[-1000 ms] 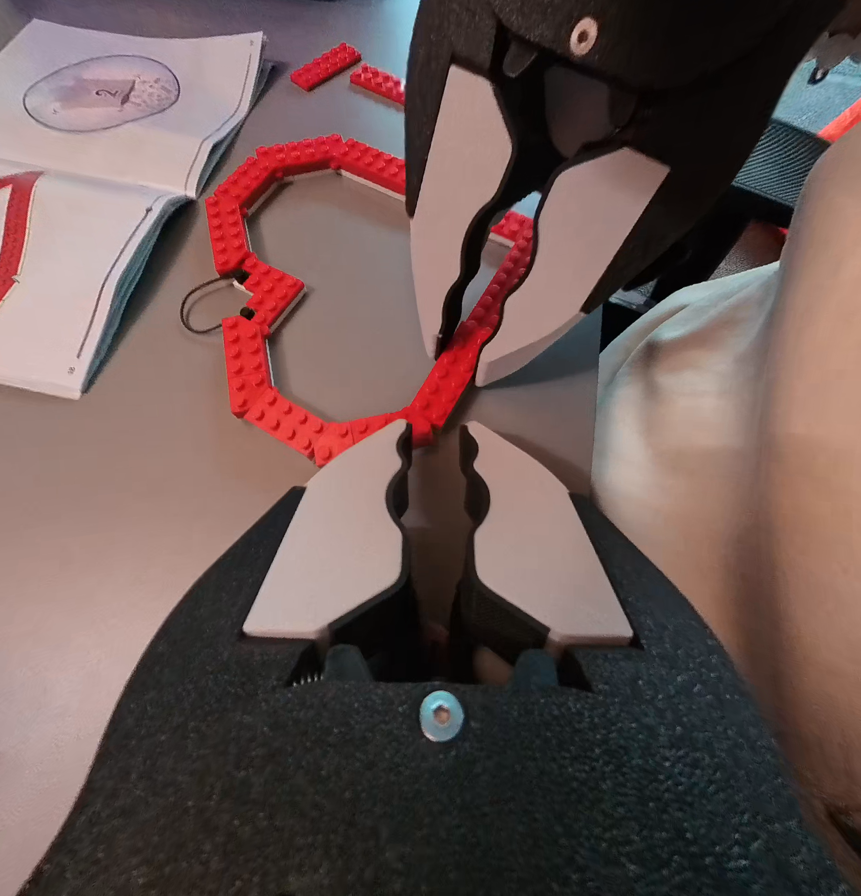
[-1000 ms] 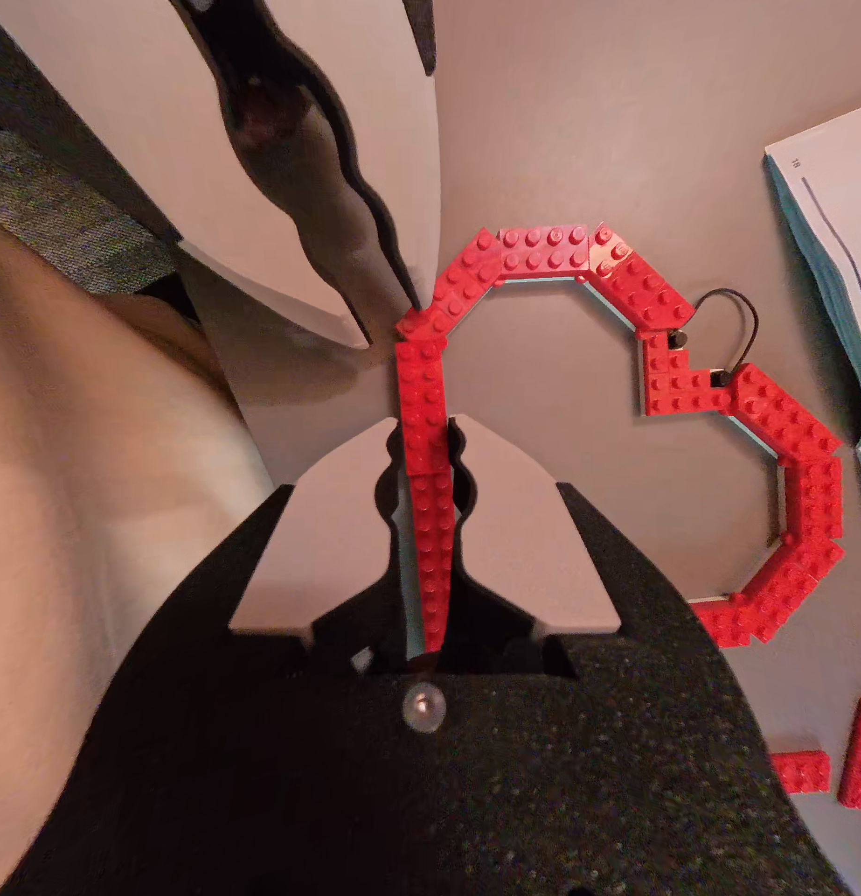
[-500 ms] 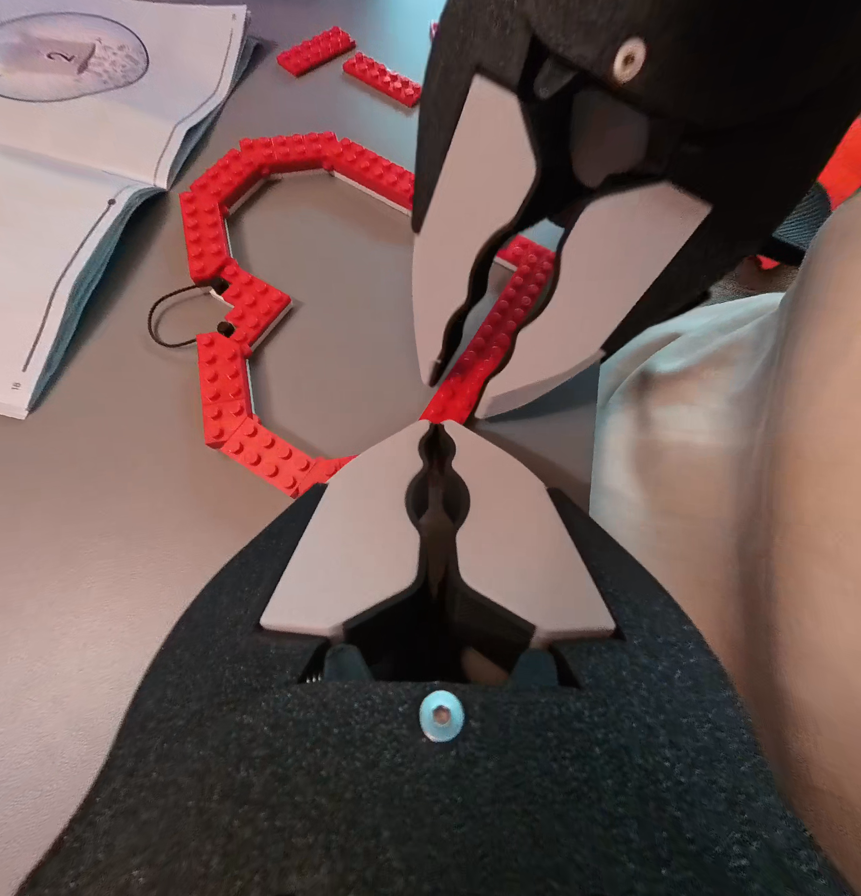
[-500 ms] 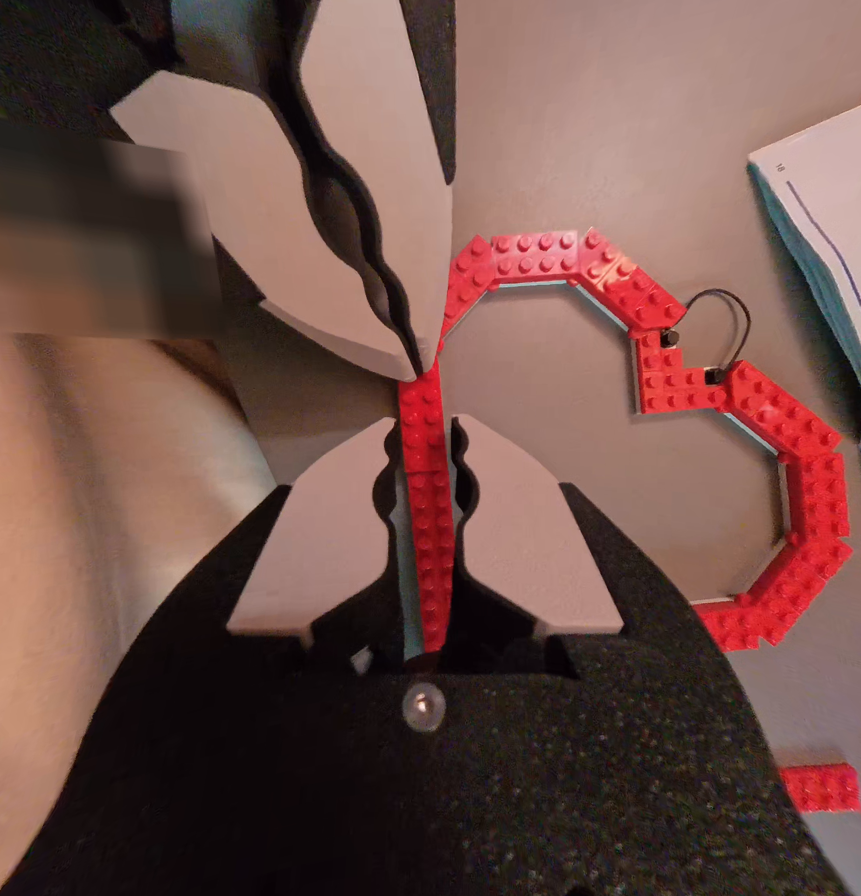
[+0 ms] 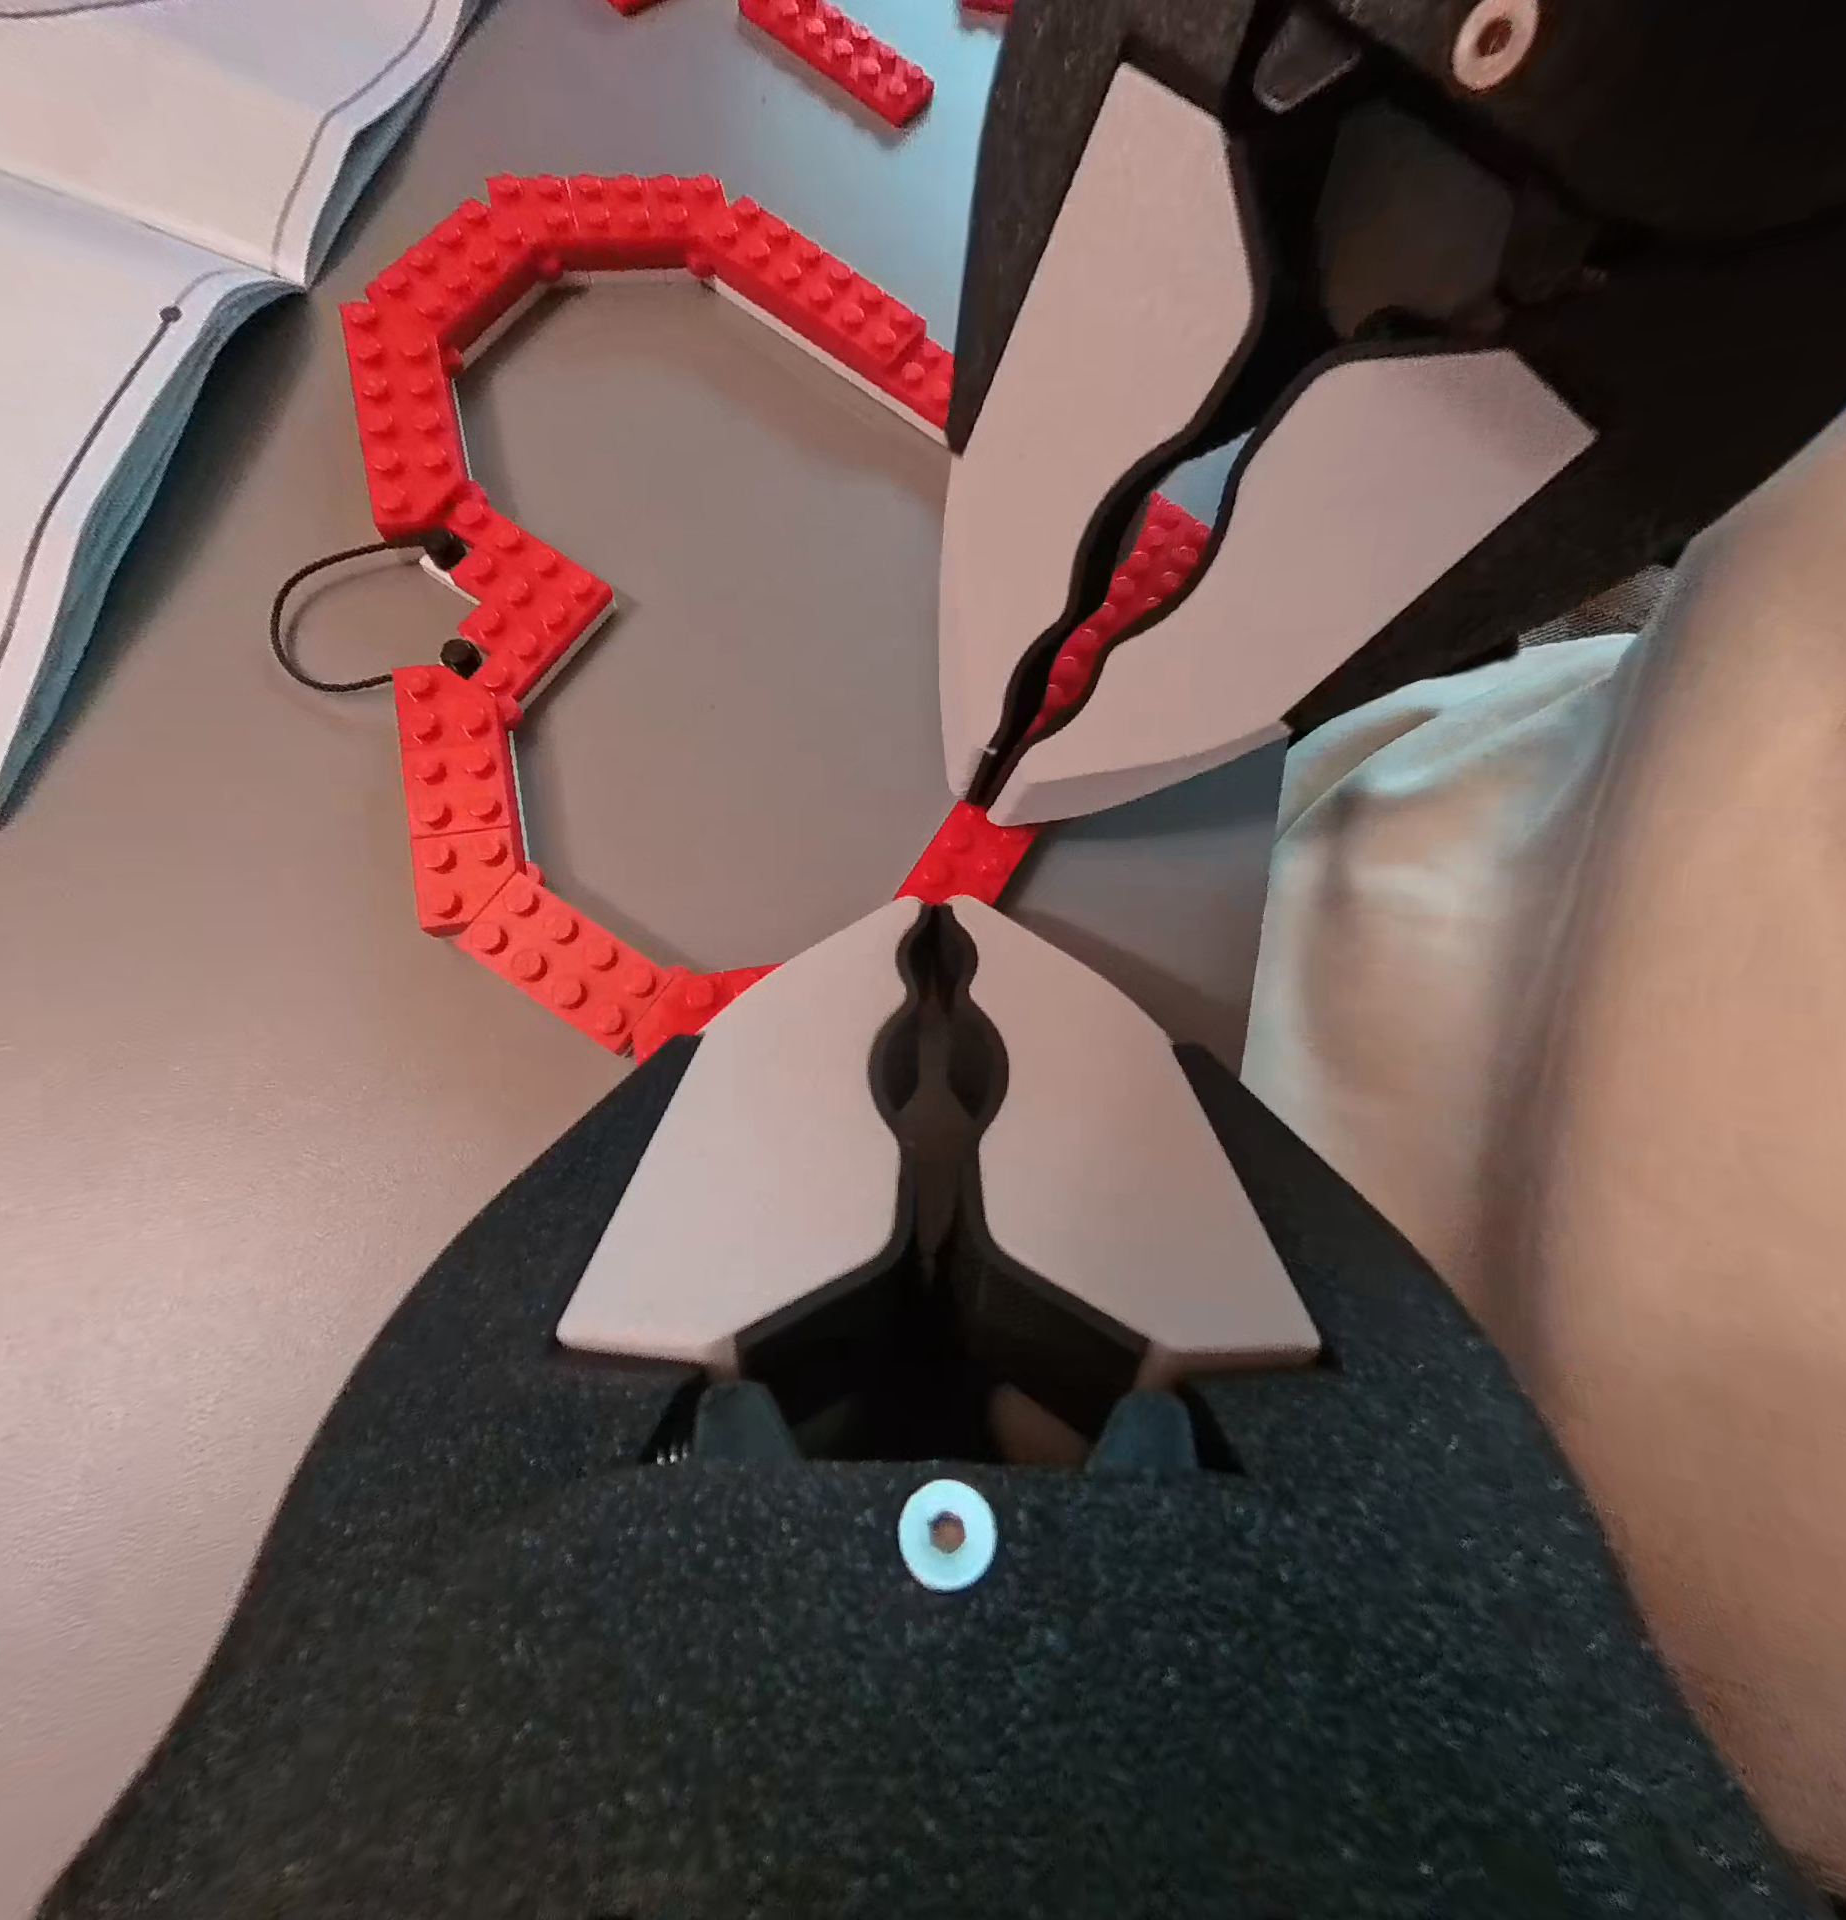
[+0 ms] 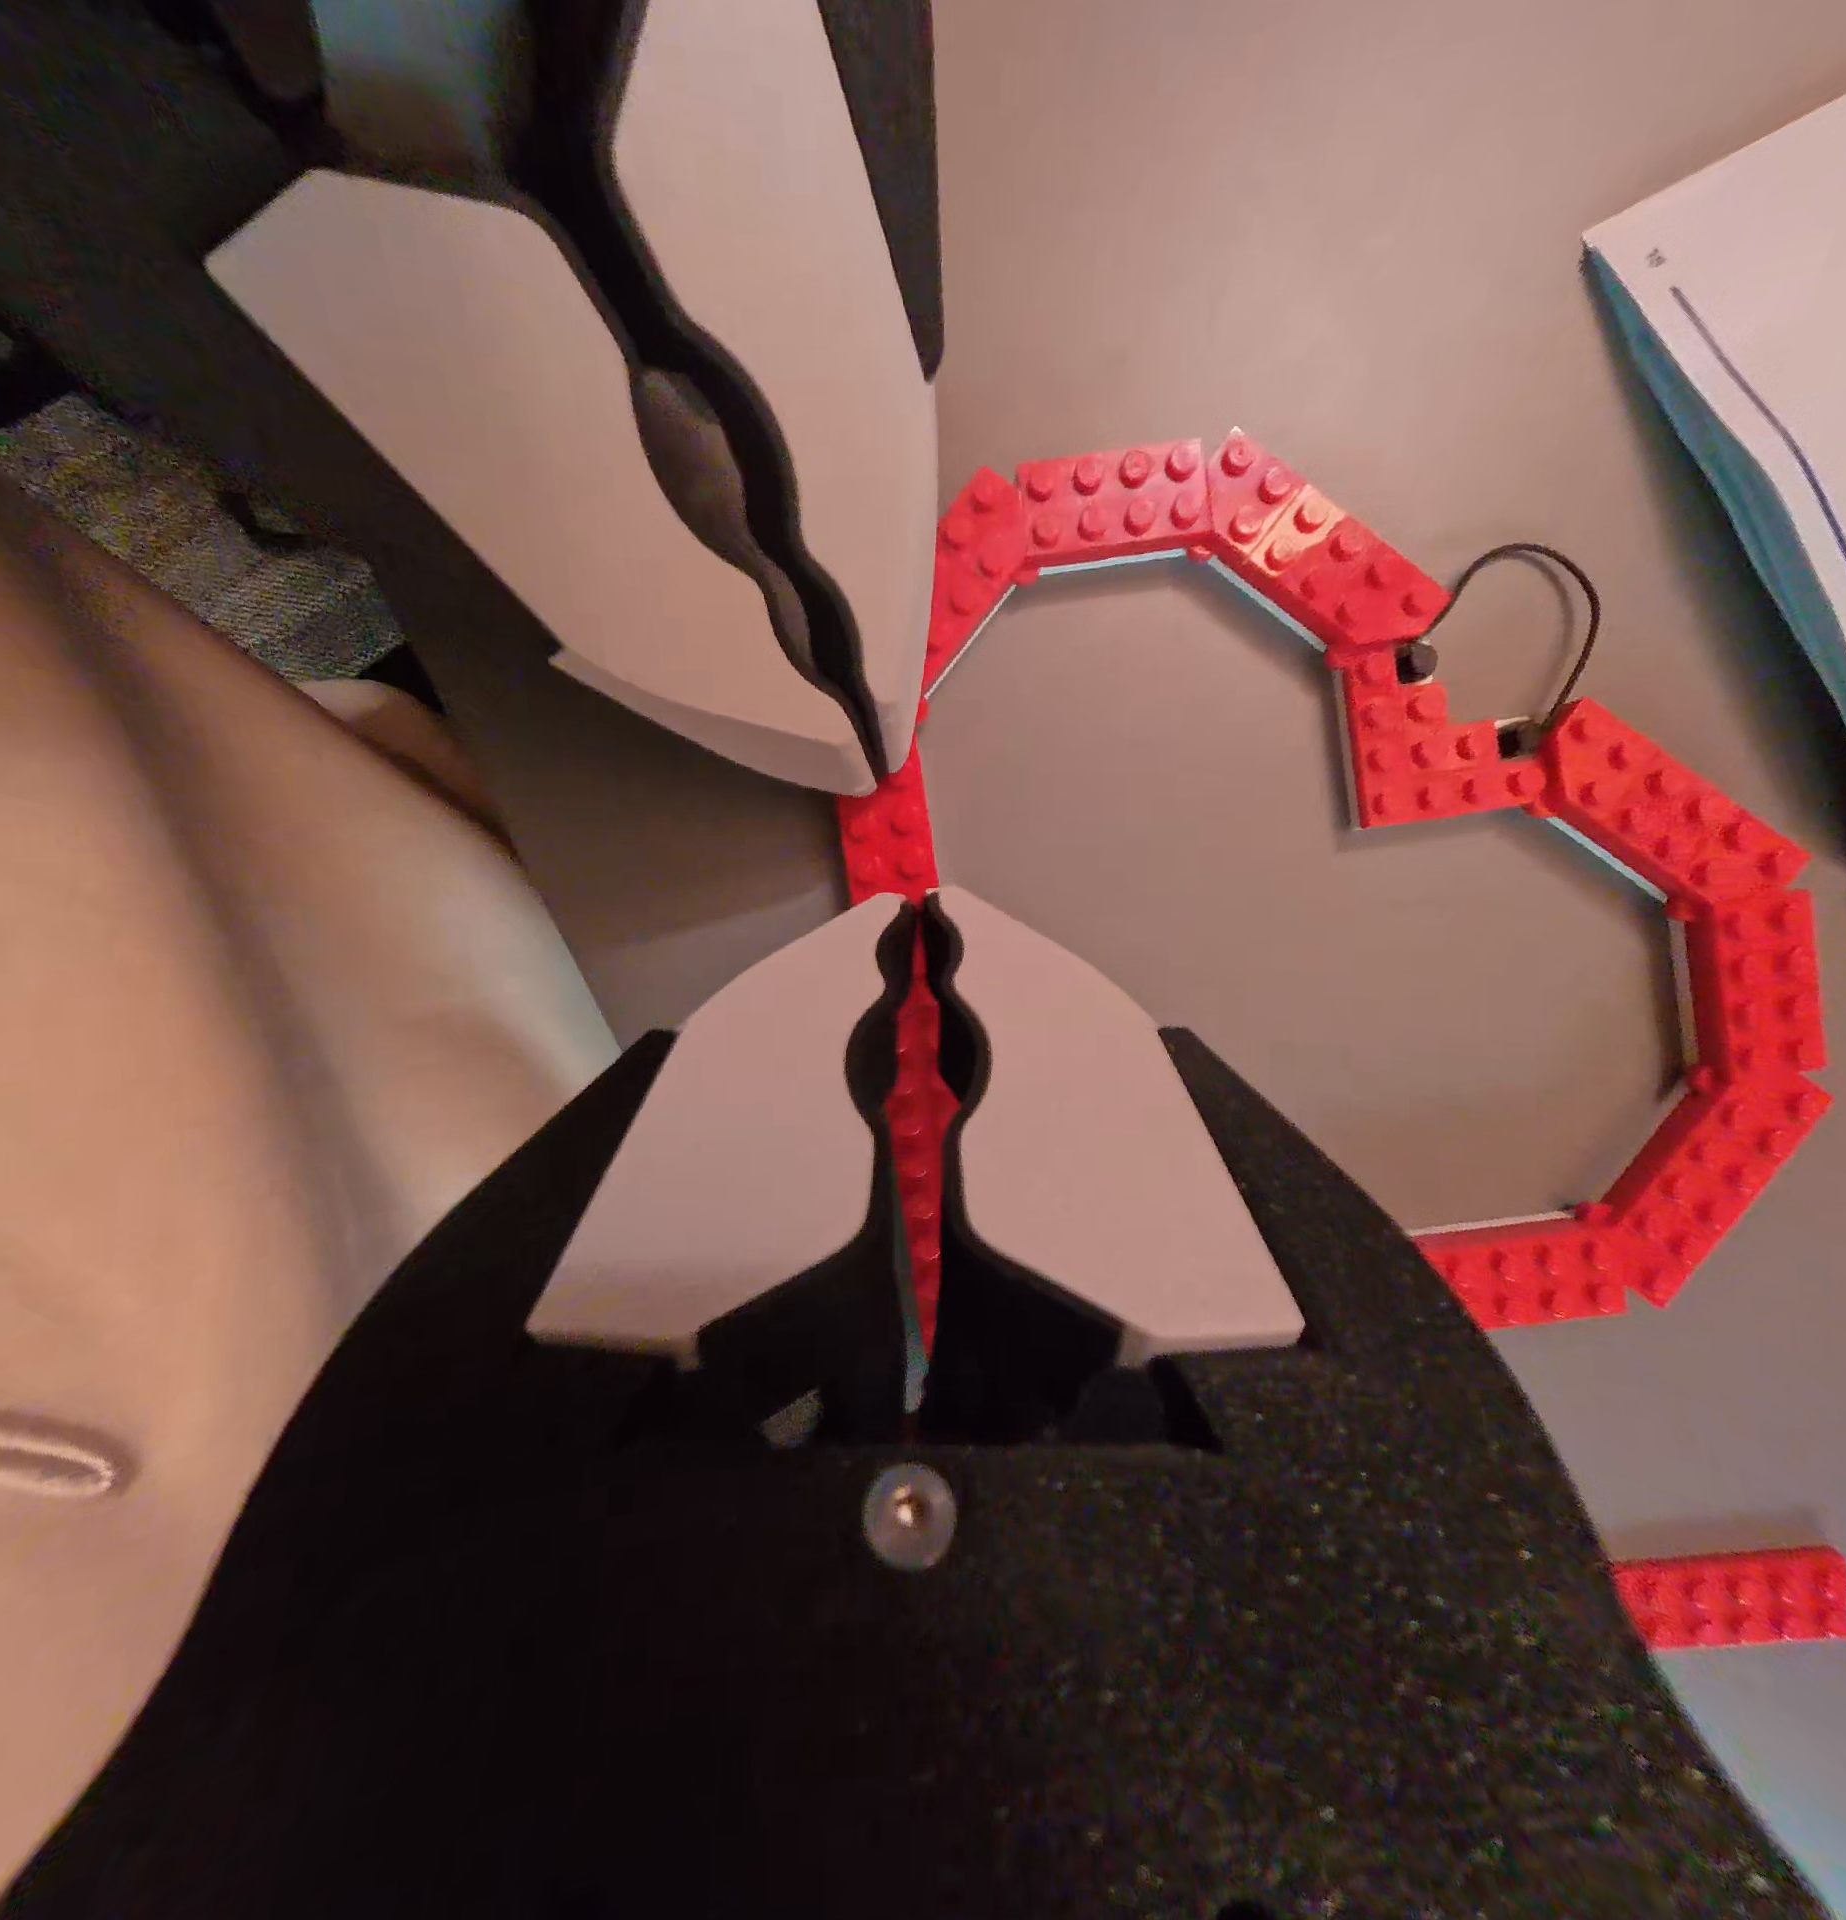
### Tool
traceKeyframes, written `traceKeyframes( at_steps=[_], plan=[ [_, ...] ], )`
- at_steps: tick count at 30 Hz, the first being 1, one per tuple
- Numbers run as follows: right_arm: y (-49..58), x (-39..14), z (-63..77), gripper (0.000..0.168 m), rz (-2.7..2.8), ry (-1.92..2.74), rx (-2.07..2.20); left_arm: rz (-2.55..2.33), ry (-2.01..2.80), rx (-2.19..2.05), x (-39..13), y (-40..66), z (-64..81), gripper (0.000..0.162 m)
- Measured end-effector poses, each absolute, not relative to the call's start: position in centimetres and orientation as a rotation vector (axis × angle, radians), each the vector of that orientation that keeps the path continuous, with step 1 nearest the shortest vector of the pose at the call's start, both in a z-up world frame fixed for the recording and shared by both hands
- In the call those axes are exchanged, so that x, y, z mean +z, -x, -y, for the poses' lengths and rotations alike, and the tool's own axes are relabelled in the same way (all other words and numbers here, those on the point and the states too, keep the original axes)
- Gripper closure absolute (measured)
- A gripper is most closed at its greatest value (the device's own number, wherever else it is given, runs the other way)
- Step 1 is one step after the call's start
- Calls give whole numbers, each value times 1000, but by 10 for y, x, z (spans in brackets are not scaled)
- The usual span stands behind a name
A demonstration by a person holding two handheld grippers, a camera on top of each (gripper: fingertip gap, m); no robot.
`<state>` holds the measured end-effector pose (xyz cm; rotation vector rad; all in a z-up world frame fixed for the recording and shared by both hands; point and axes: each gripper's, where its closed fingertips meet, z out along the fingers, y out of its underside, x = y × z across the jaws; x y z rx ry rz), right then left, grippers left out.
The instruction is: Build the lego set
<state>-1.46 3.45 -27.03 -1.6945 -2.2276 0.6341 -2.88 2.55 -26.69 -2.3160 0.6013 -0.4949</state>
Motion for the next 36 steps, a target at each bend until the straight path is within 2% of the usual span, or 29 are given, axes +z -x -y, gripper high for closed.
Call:
traceKeyframes(
  at_steps=[5, 10, 15, 16, 17, 18, 21, 27, 30, 34, 36],
  plan=[
    [14, -272, -34, 166, 2258, 1630, 512, -578, 2291, -522, -267, 28, -25, 162],
    [14, -272, -35, 165, 2219, 1654, 577, -540, 2259, -593, -269, 27, -25, 162],
    [16, -271, -35, 167, 2231, 1583, 516, -593, 2250, -471, -267, 29, -25, 162],
    [16, -270, -34, 161, 2217, 1633, 603, -556, 2246, -448, -264, 36, -25, 162],
    [15, -267, -32, 145, 2206, 1688, 709, -528, 2207, -462, -256, 41, -21, 162],
    [15, -260, -32, 144, 2170, 1719, 817, -507, 2161, -480, -246, 46, -16, 162],
    [16, -246, -33, 147, 2115, 1672, 903, -509, 2191, -330, -241, 77, -4, 157],
    [22, -266, -23, 151, 2234, 1545, 702, -762, 2154, -266, -256, 50, -12, 147],
    [22, -271, -23, 154, 2240, 1552, 681, -875, 2128, -227, -263, 39, -19, 148],
    [22, -272, -23, 153, 2236, 1527, 664, -887, 2135, -268, -262, 33, -28, 162],
    [22, -273, -23, 153, 2228, 1527, 665, -803, 2210, -362, -266, 34, -30, 162]
  ],
)
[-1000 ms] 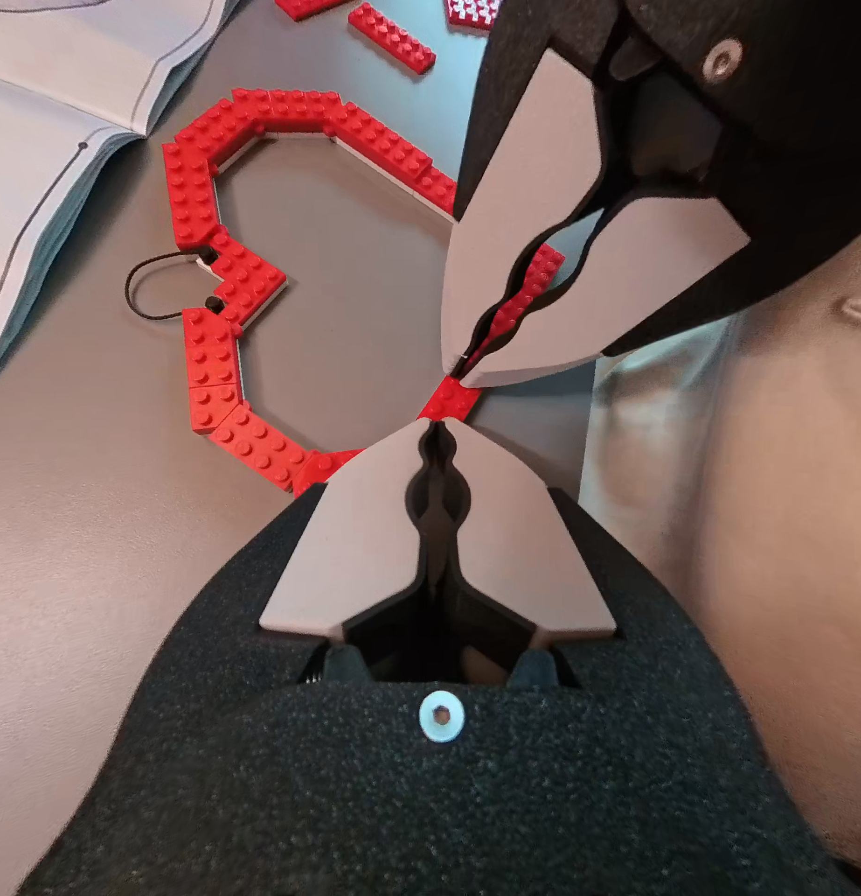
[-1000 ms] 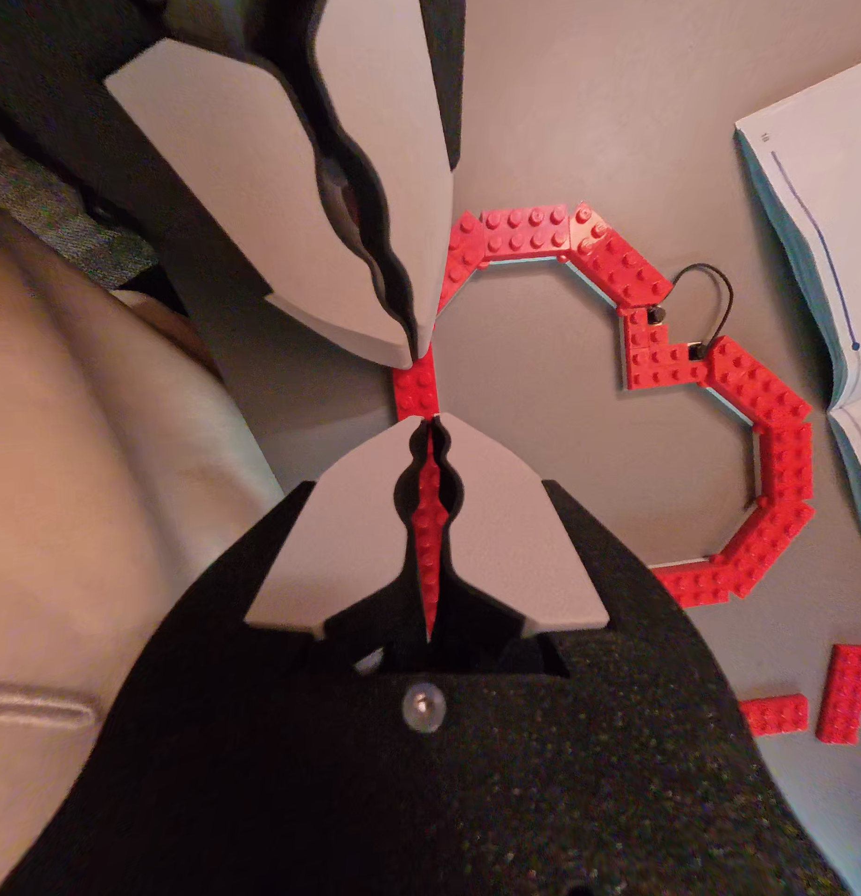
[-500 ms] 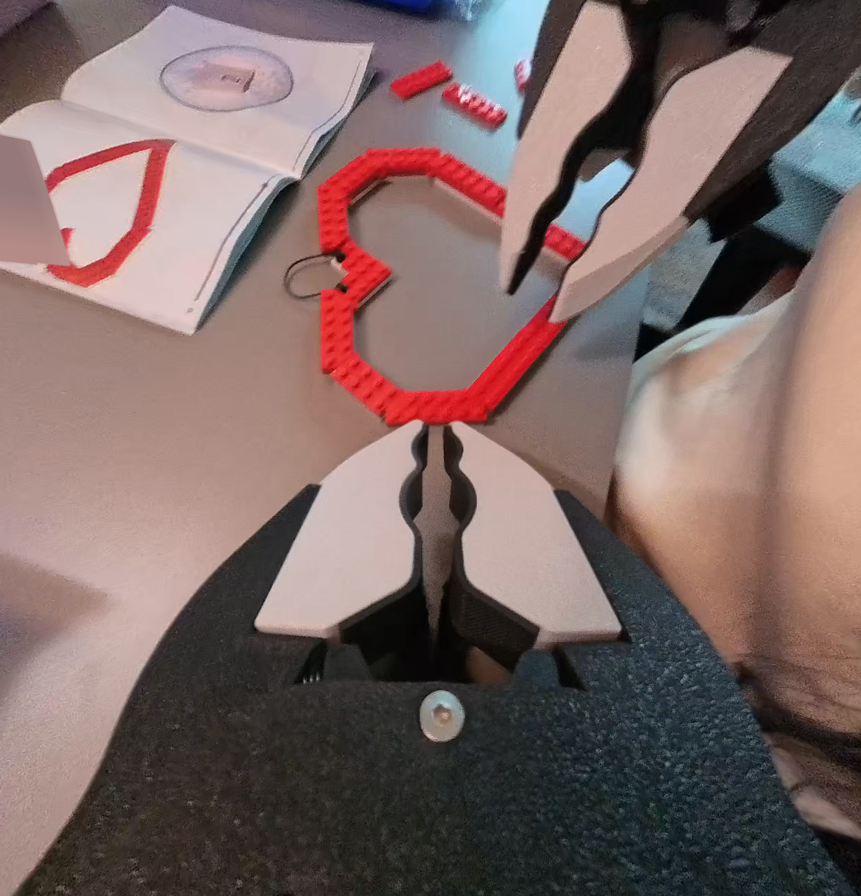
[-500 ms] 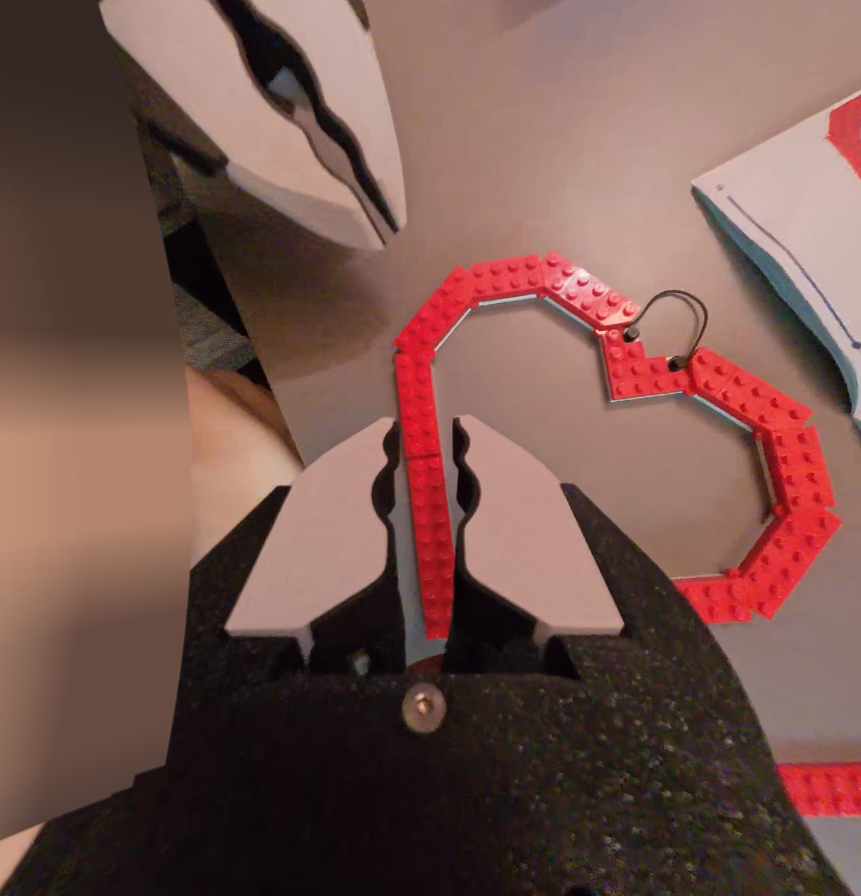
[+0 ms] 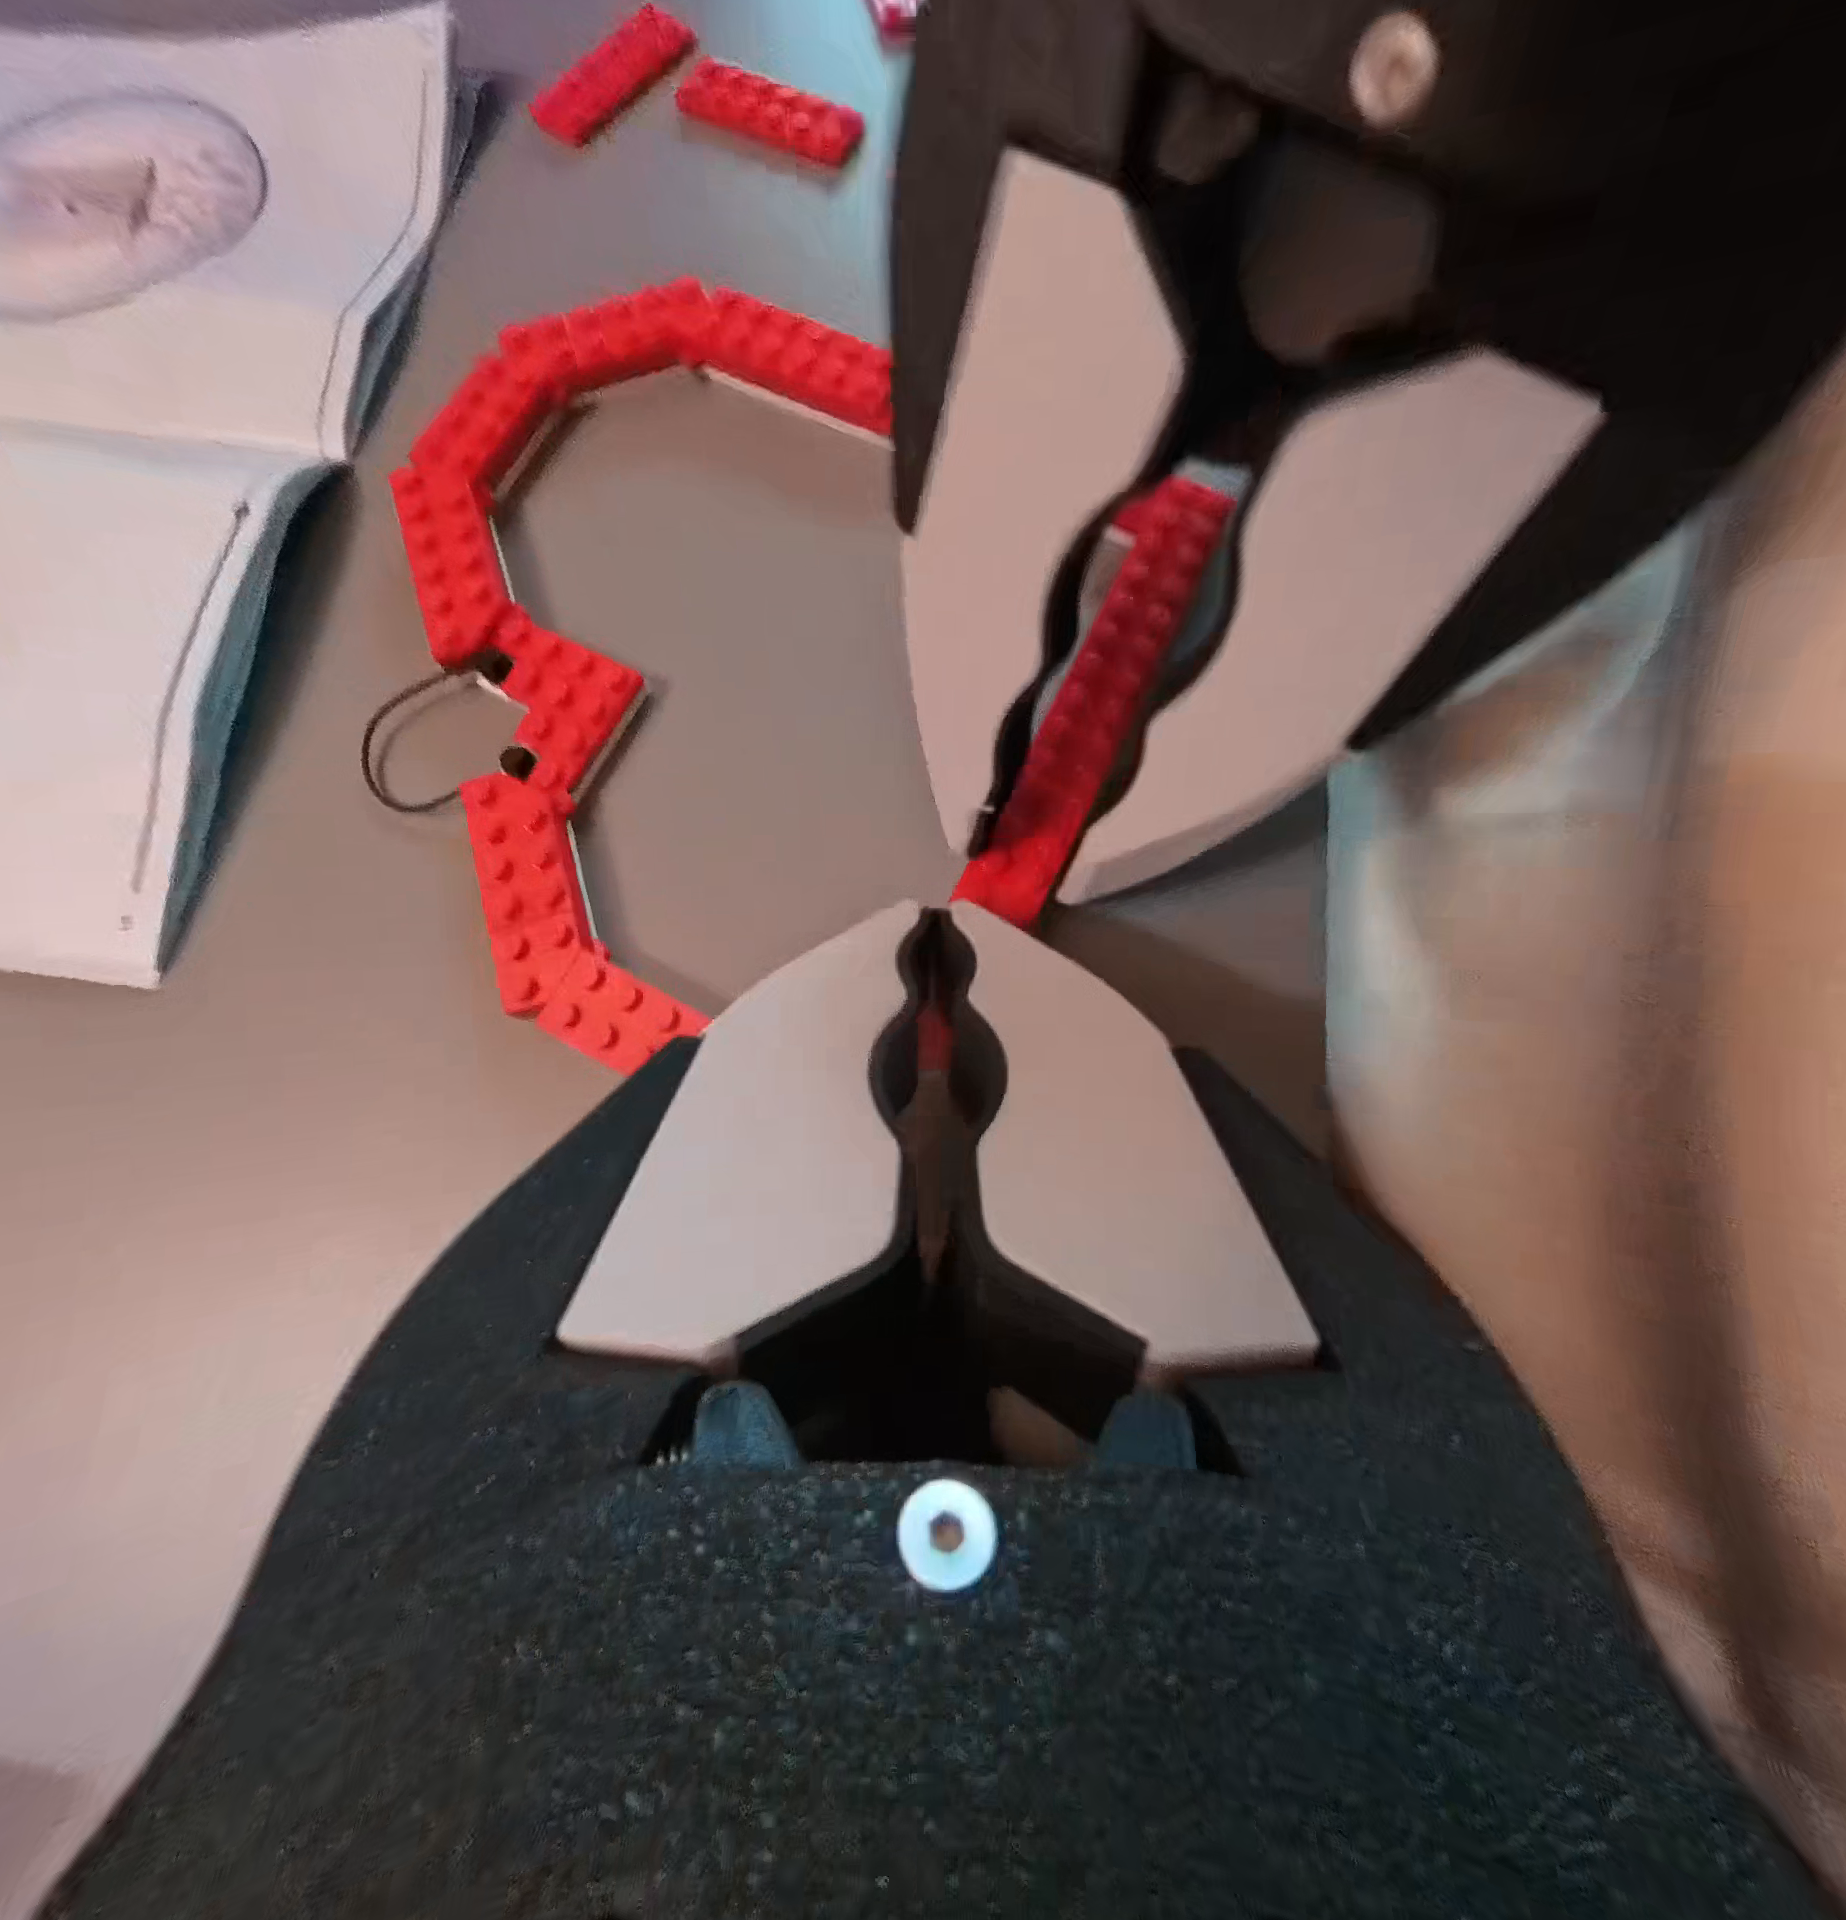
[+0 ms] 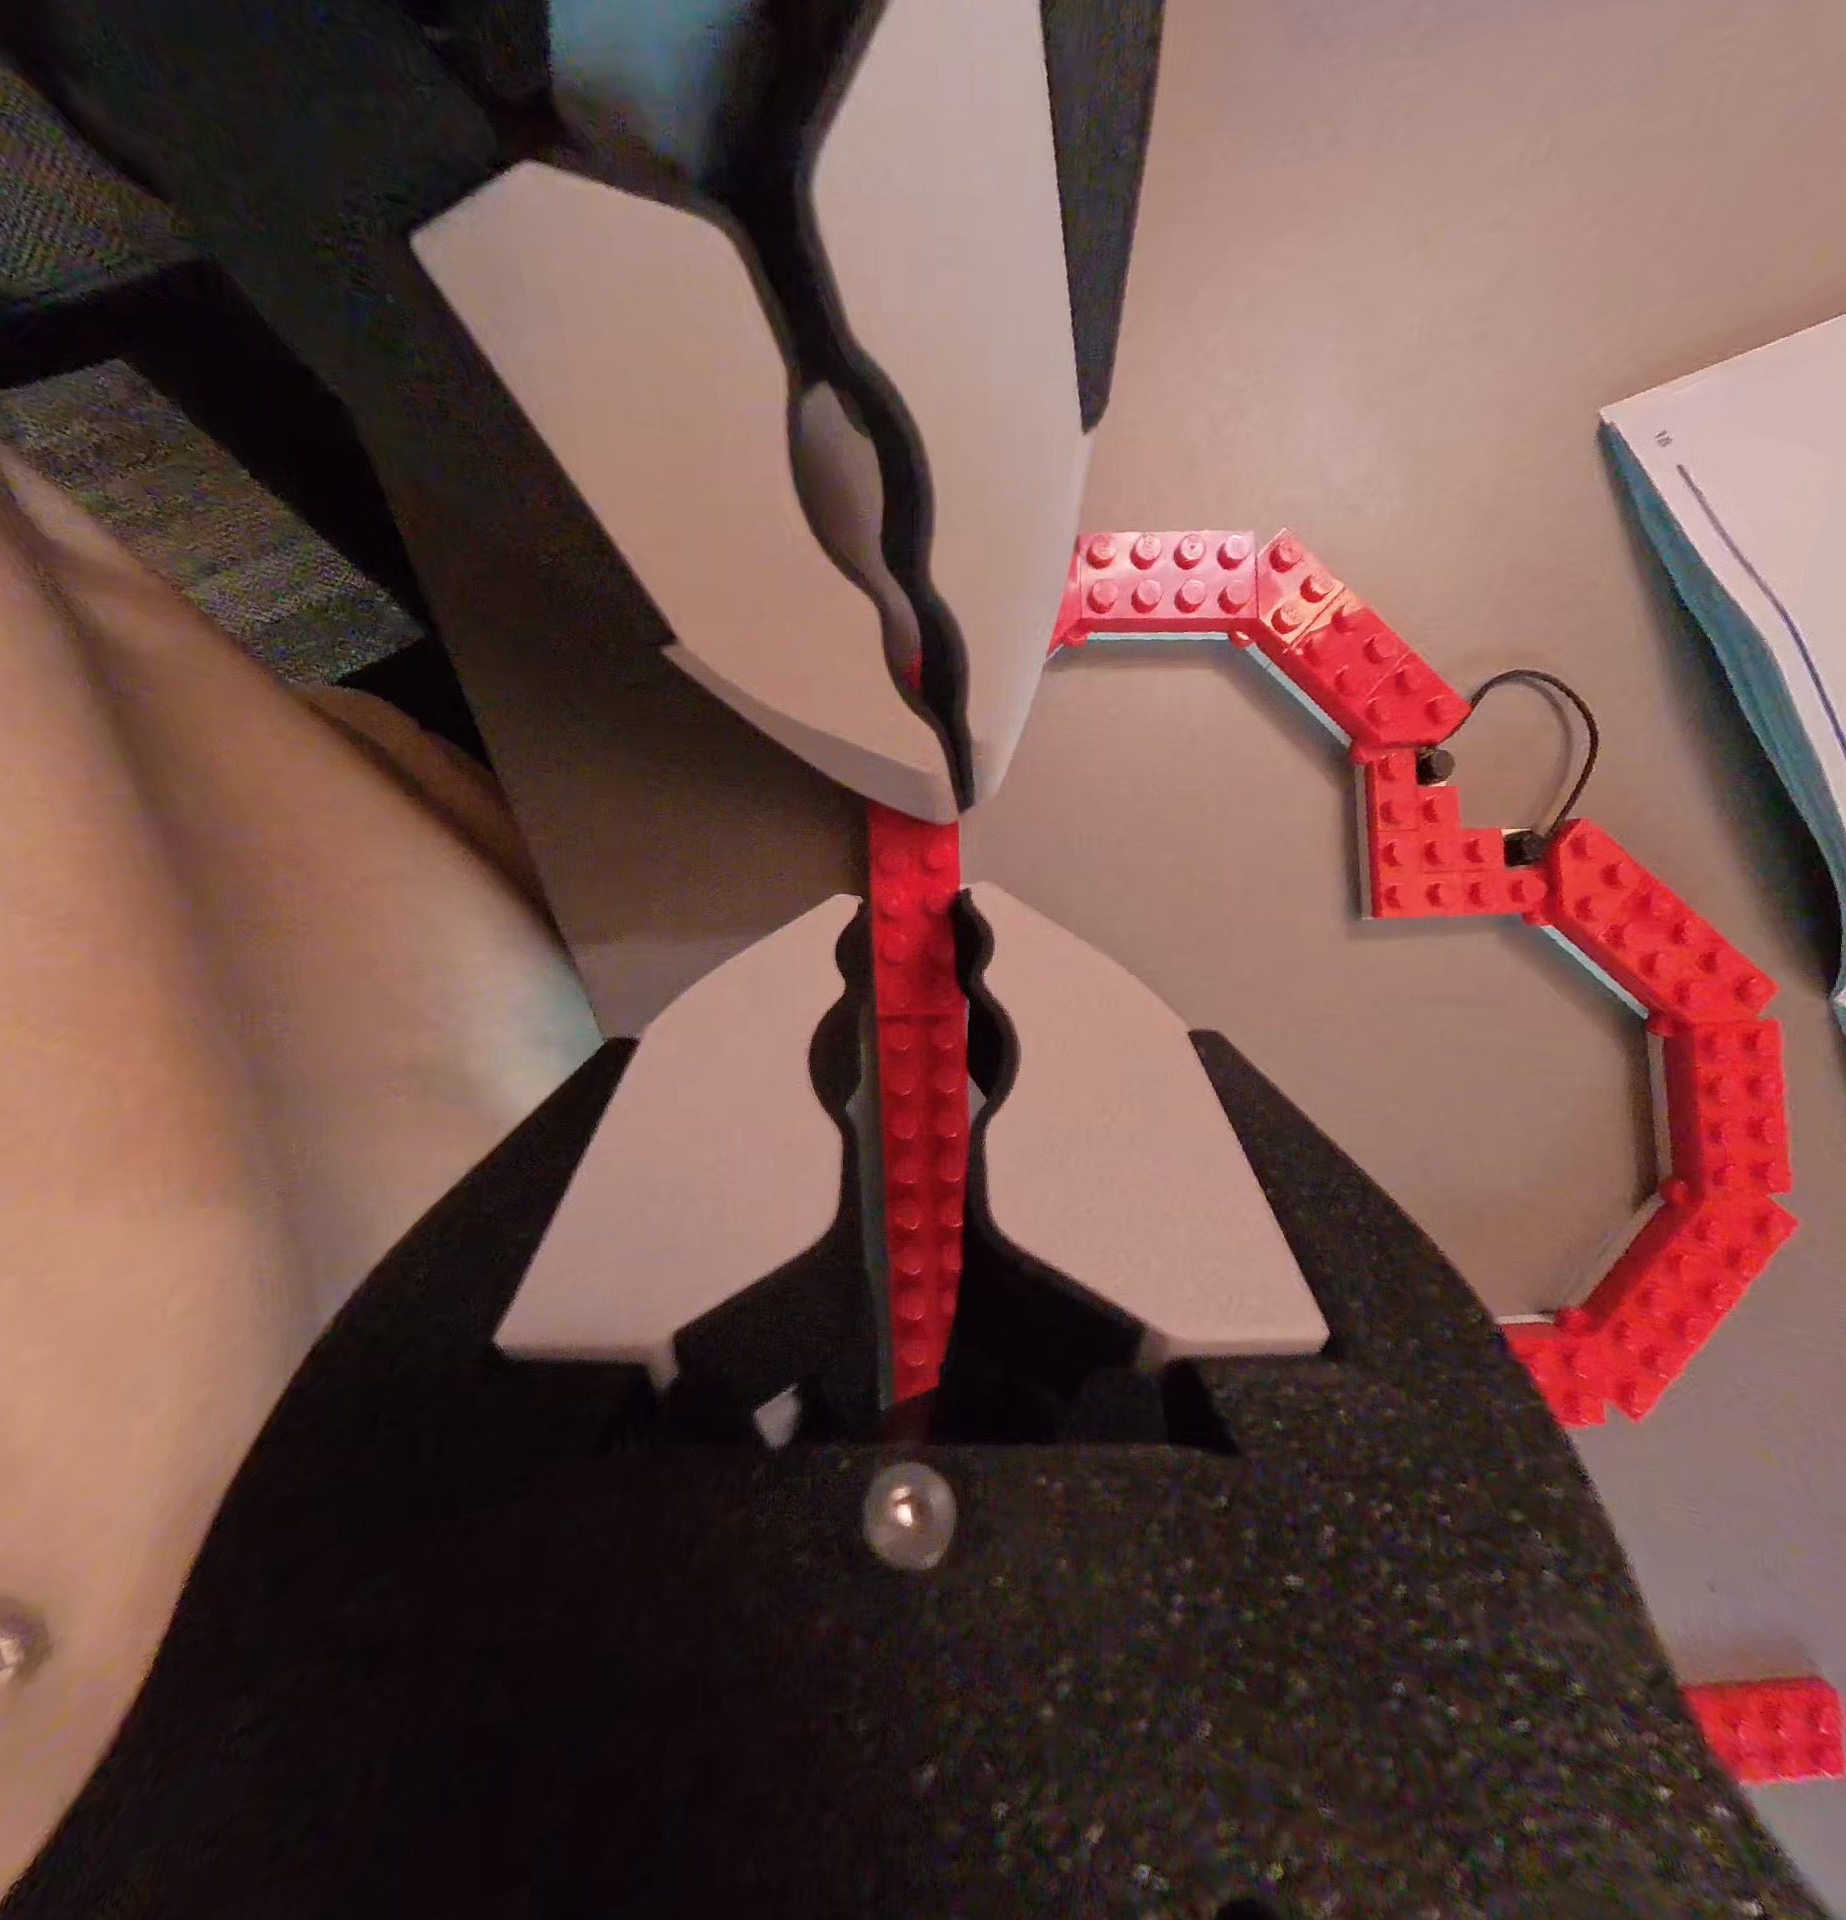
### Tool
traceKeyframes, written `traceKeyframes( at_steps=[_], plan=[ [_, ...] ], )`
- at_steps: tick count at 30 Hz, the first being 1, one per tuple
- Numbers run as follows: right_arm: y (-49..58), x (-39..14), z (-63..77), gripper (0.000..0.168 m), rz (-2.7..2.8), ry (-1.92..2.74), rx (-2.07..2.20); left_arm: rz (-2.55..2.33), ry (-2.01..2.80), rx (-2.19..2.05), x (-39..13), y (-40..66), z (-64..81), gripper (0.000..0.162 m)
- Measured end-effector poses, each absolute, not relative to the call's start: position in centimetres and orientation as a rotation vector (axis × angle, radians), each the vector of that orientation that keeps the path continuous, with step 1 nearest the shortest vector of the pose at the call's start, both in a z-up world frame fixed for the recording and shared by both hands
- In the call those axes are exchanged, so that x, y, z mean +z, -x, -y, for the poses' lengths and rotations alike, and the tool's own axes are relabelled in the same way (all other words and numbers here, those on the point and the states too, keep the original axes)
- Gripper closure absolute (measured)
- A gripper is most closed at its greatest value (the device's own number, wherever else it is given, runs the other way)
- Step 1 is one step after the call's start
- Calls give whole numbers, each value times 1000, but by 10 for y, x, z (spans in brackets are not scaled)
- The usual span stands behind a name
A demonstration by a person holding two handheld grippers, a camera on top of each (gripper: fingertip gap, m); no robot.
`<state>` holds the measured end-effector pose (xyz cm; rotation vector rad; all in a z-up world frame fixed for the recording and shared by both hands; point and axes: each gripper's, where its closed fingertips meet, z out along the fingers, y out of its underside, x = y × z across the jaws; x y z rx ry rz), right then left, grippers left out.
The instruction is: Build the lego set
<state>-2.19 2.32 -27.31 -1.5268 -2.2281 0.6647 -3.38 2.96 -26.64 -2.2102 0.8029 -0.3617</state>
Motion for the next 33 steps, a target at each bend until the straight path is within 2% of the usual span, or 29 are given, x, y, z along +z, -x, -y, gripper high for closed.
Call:
traceKeyframes(
  at_steps=[4, 11, 12, 13, 14, 15, 18, 21, 22, 30, 33],
  plan=[
    [21, -274, -23, 152, 2194, 1607, 734, -732, 2289, -458, -268, 31, -29, 162],
    [26, -274, -24, 152, 2137, 1559, 779, -777, 2243, -306, -268, 33, -30, 162],
    [27, -272, -20, 147, 2134, 1537, 861, -807, 2206, -264, -267, 35, -29, 162],
    [25, -267, -12, 131, 2154, 1538, 974, -784, 2178, -258, -264, 36, -28, 159],
    [25, -258, -9, 125, 2145, 1555, 1085, -725, 2139, -292, -255, 36, -27, 156],
    [28, -246, -12, 125, 2092, 1556, 1171, -669, 2092, -351, -243, 35, -24, 153],
    [46, -232, -61, 143, 1914, 1590, 1104, -526, 1983, -354, -214, 53, -21, 152],
    [56, -245, -89, 153, 1943, 1641, 1024, -578, 2042, -281, -214, 59, -15, 152],
    [59, -252, -99, 166, 1949, 1676, 953, -595, 2049, -275, -215, 56, -13, 153],
    [72, -261, -119, 168, 1944, 1648, 771, -729, 2151, -242, -239, 40, -8, 158],
    [60, -249, -99, 168, 1999, 1578, 877, -739, 2176, -201, -247, 37, -14, 158]
  ],
)
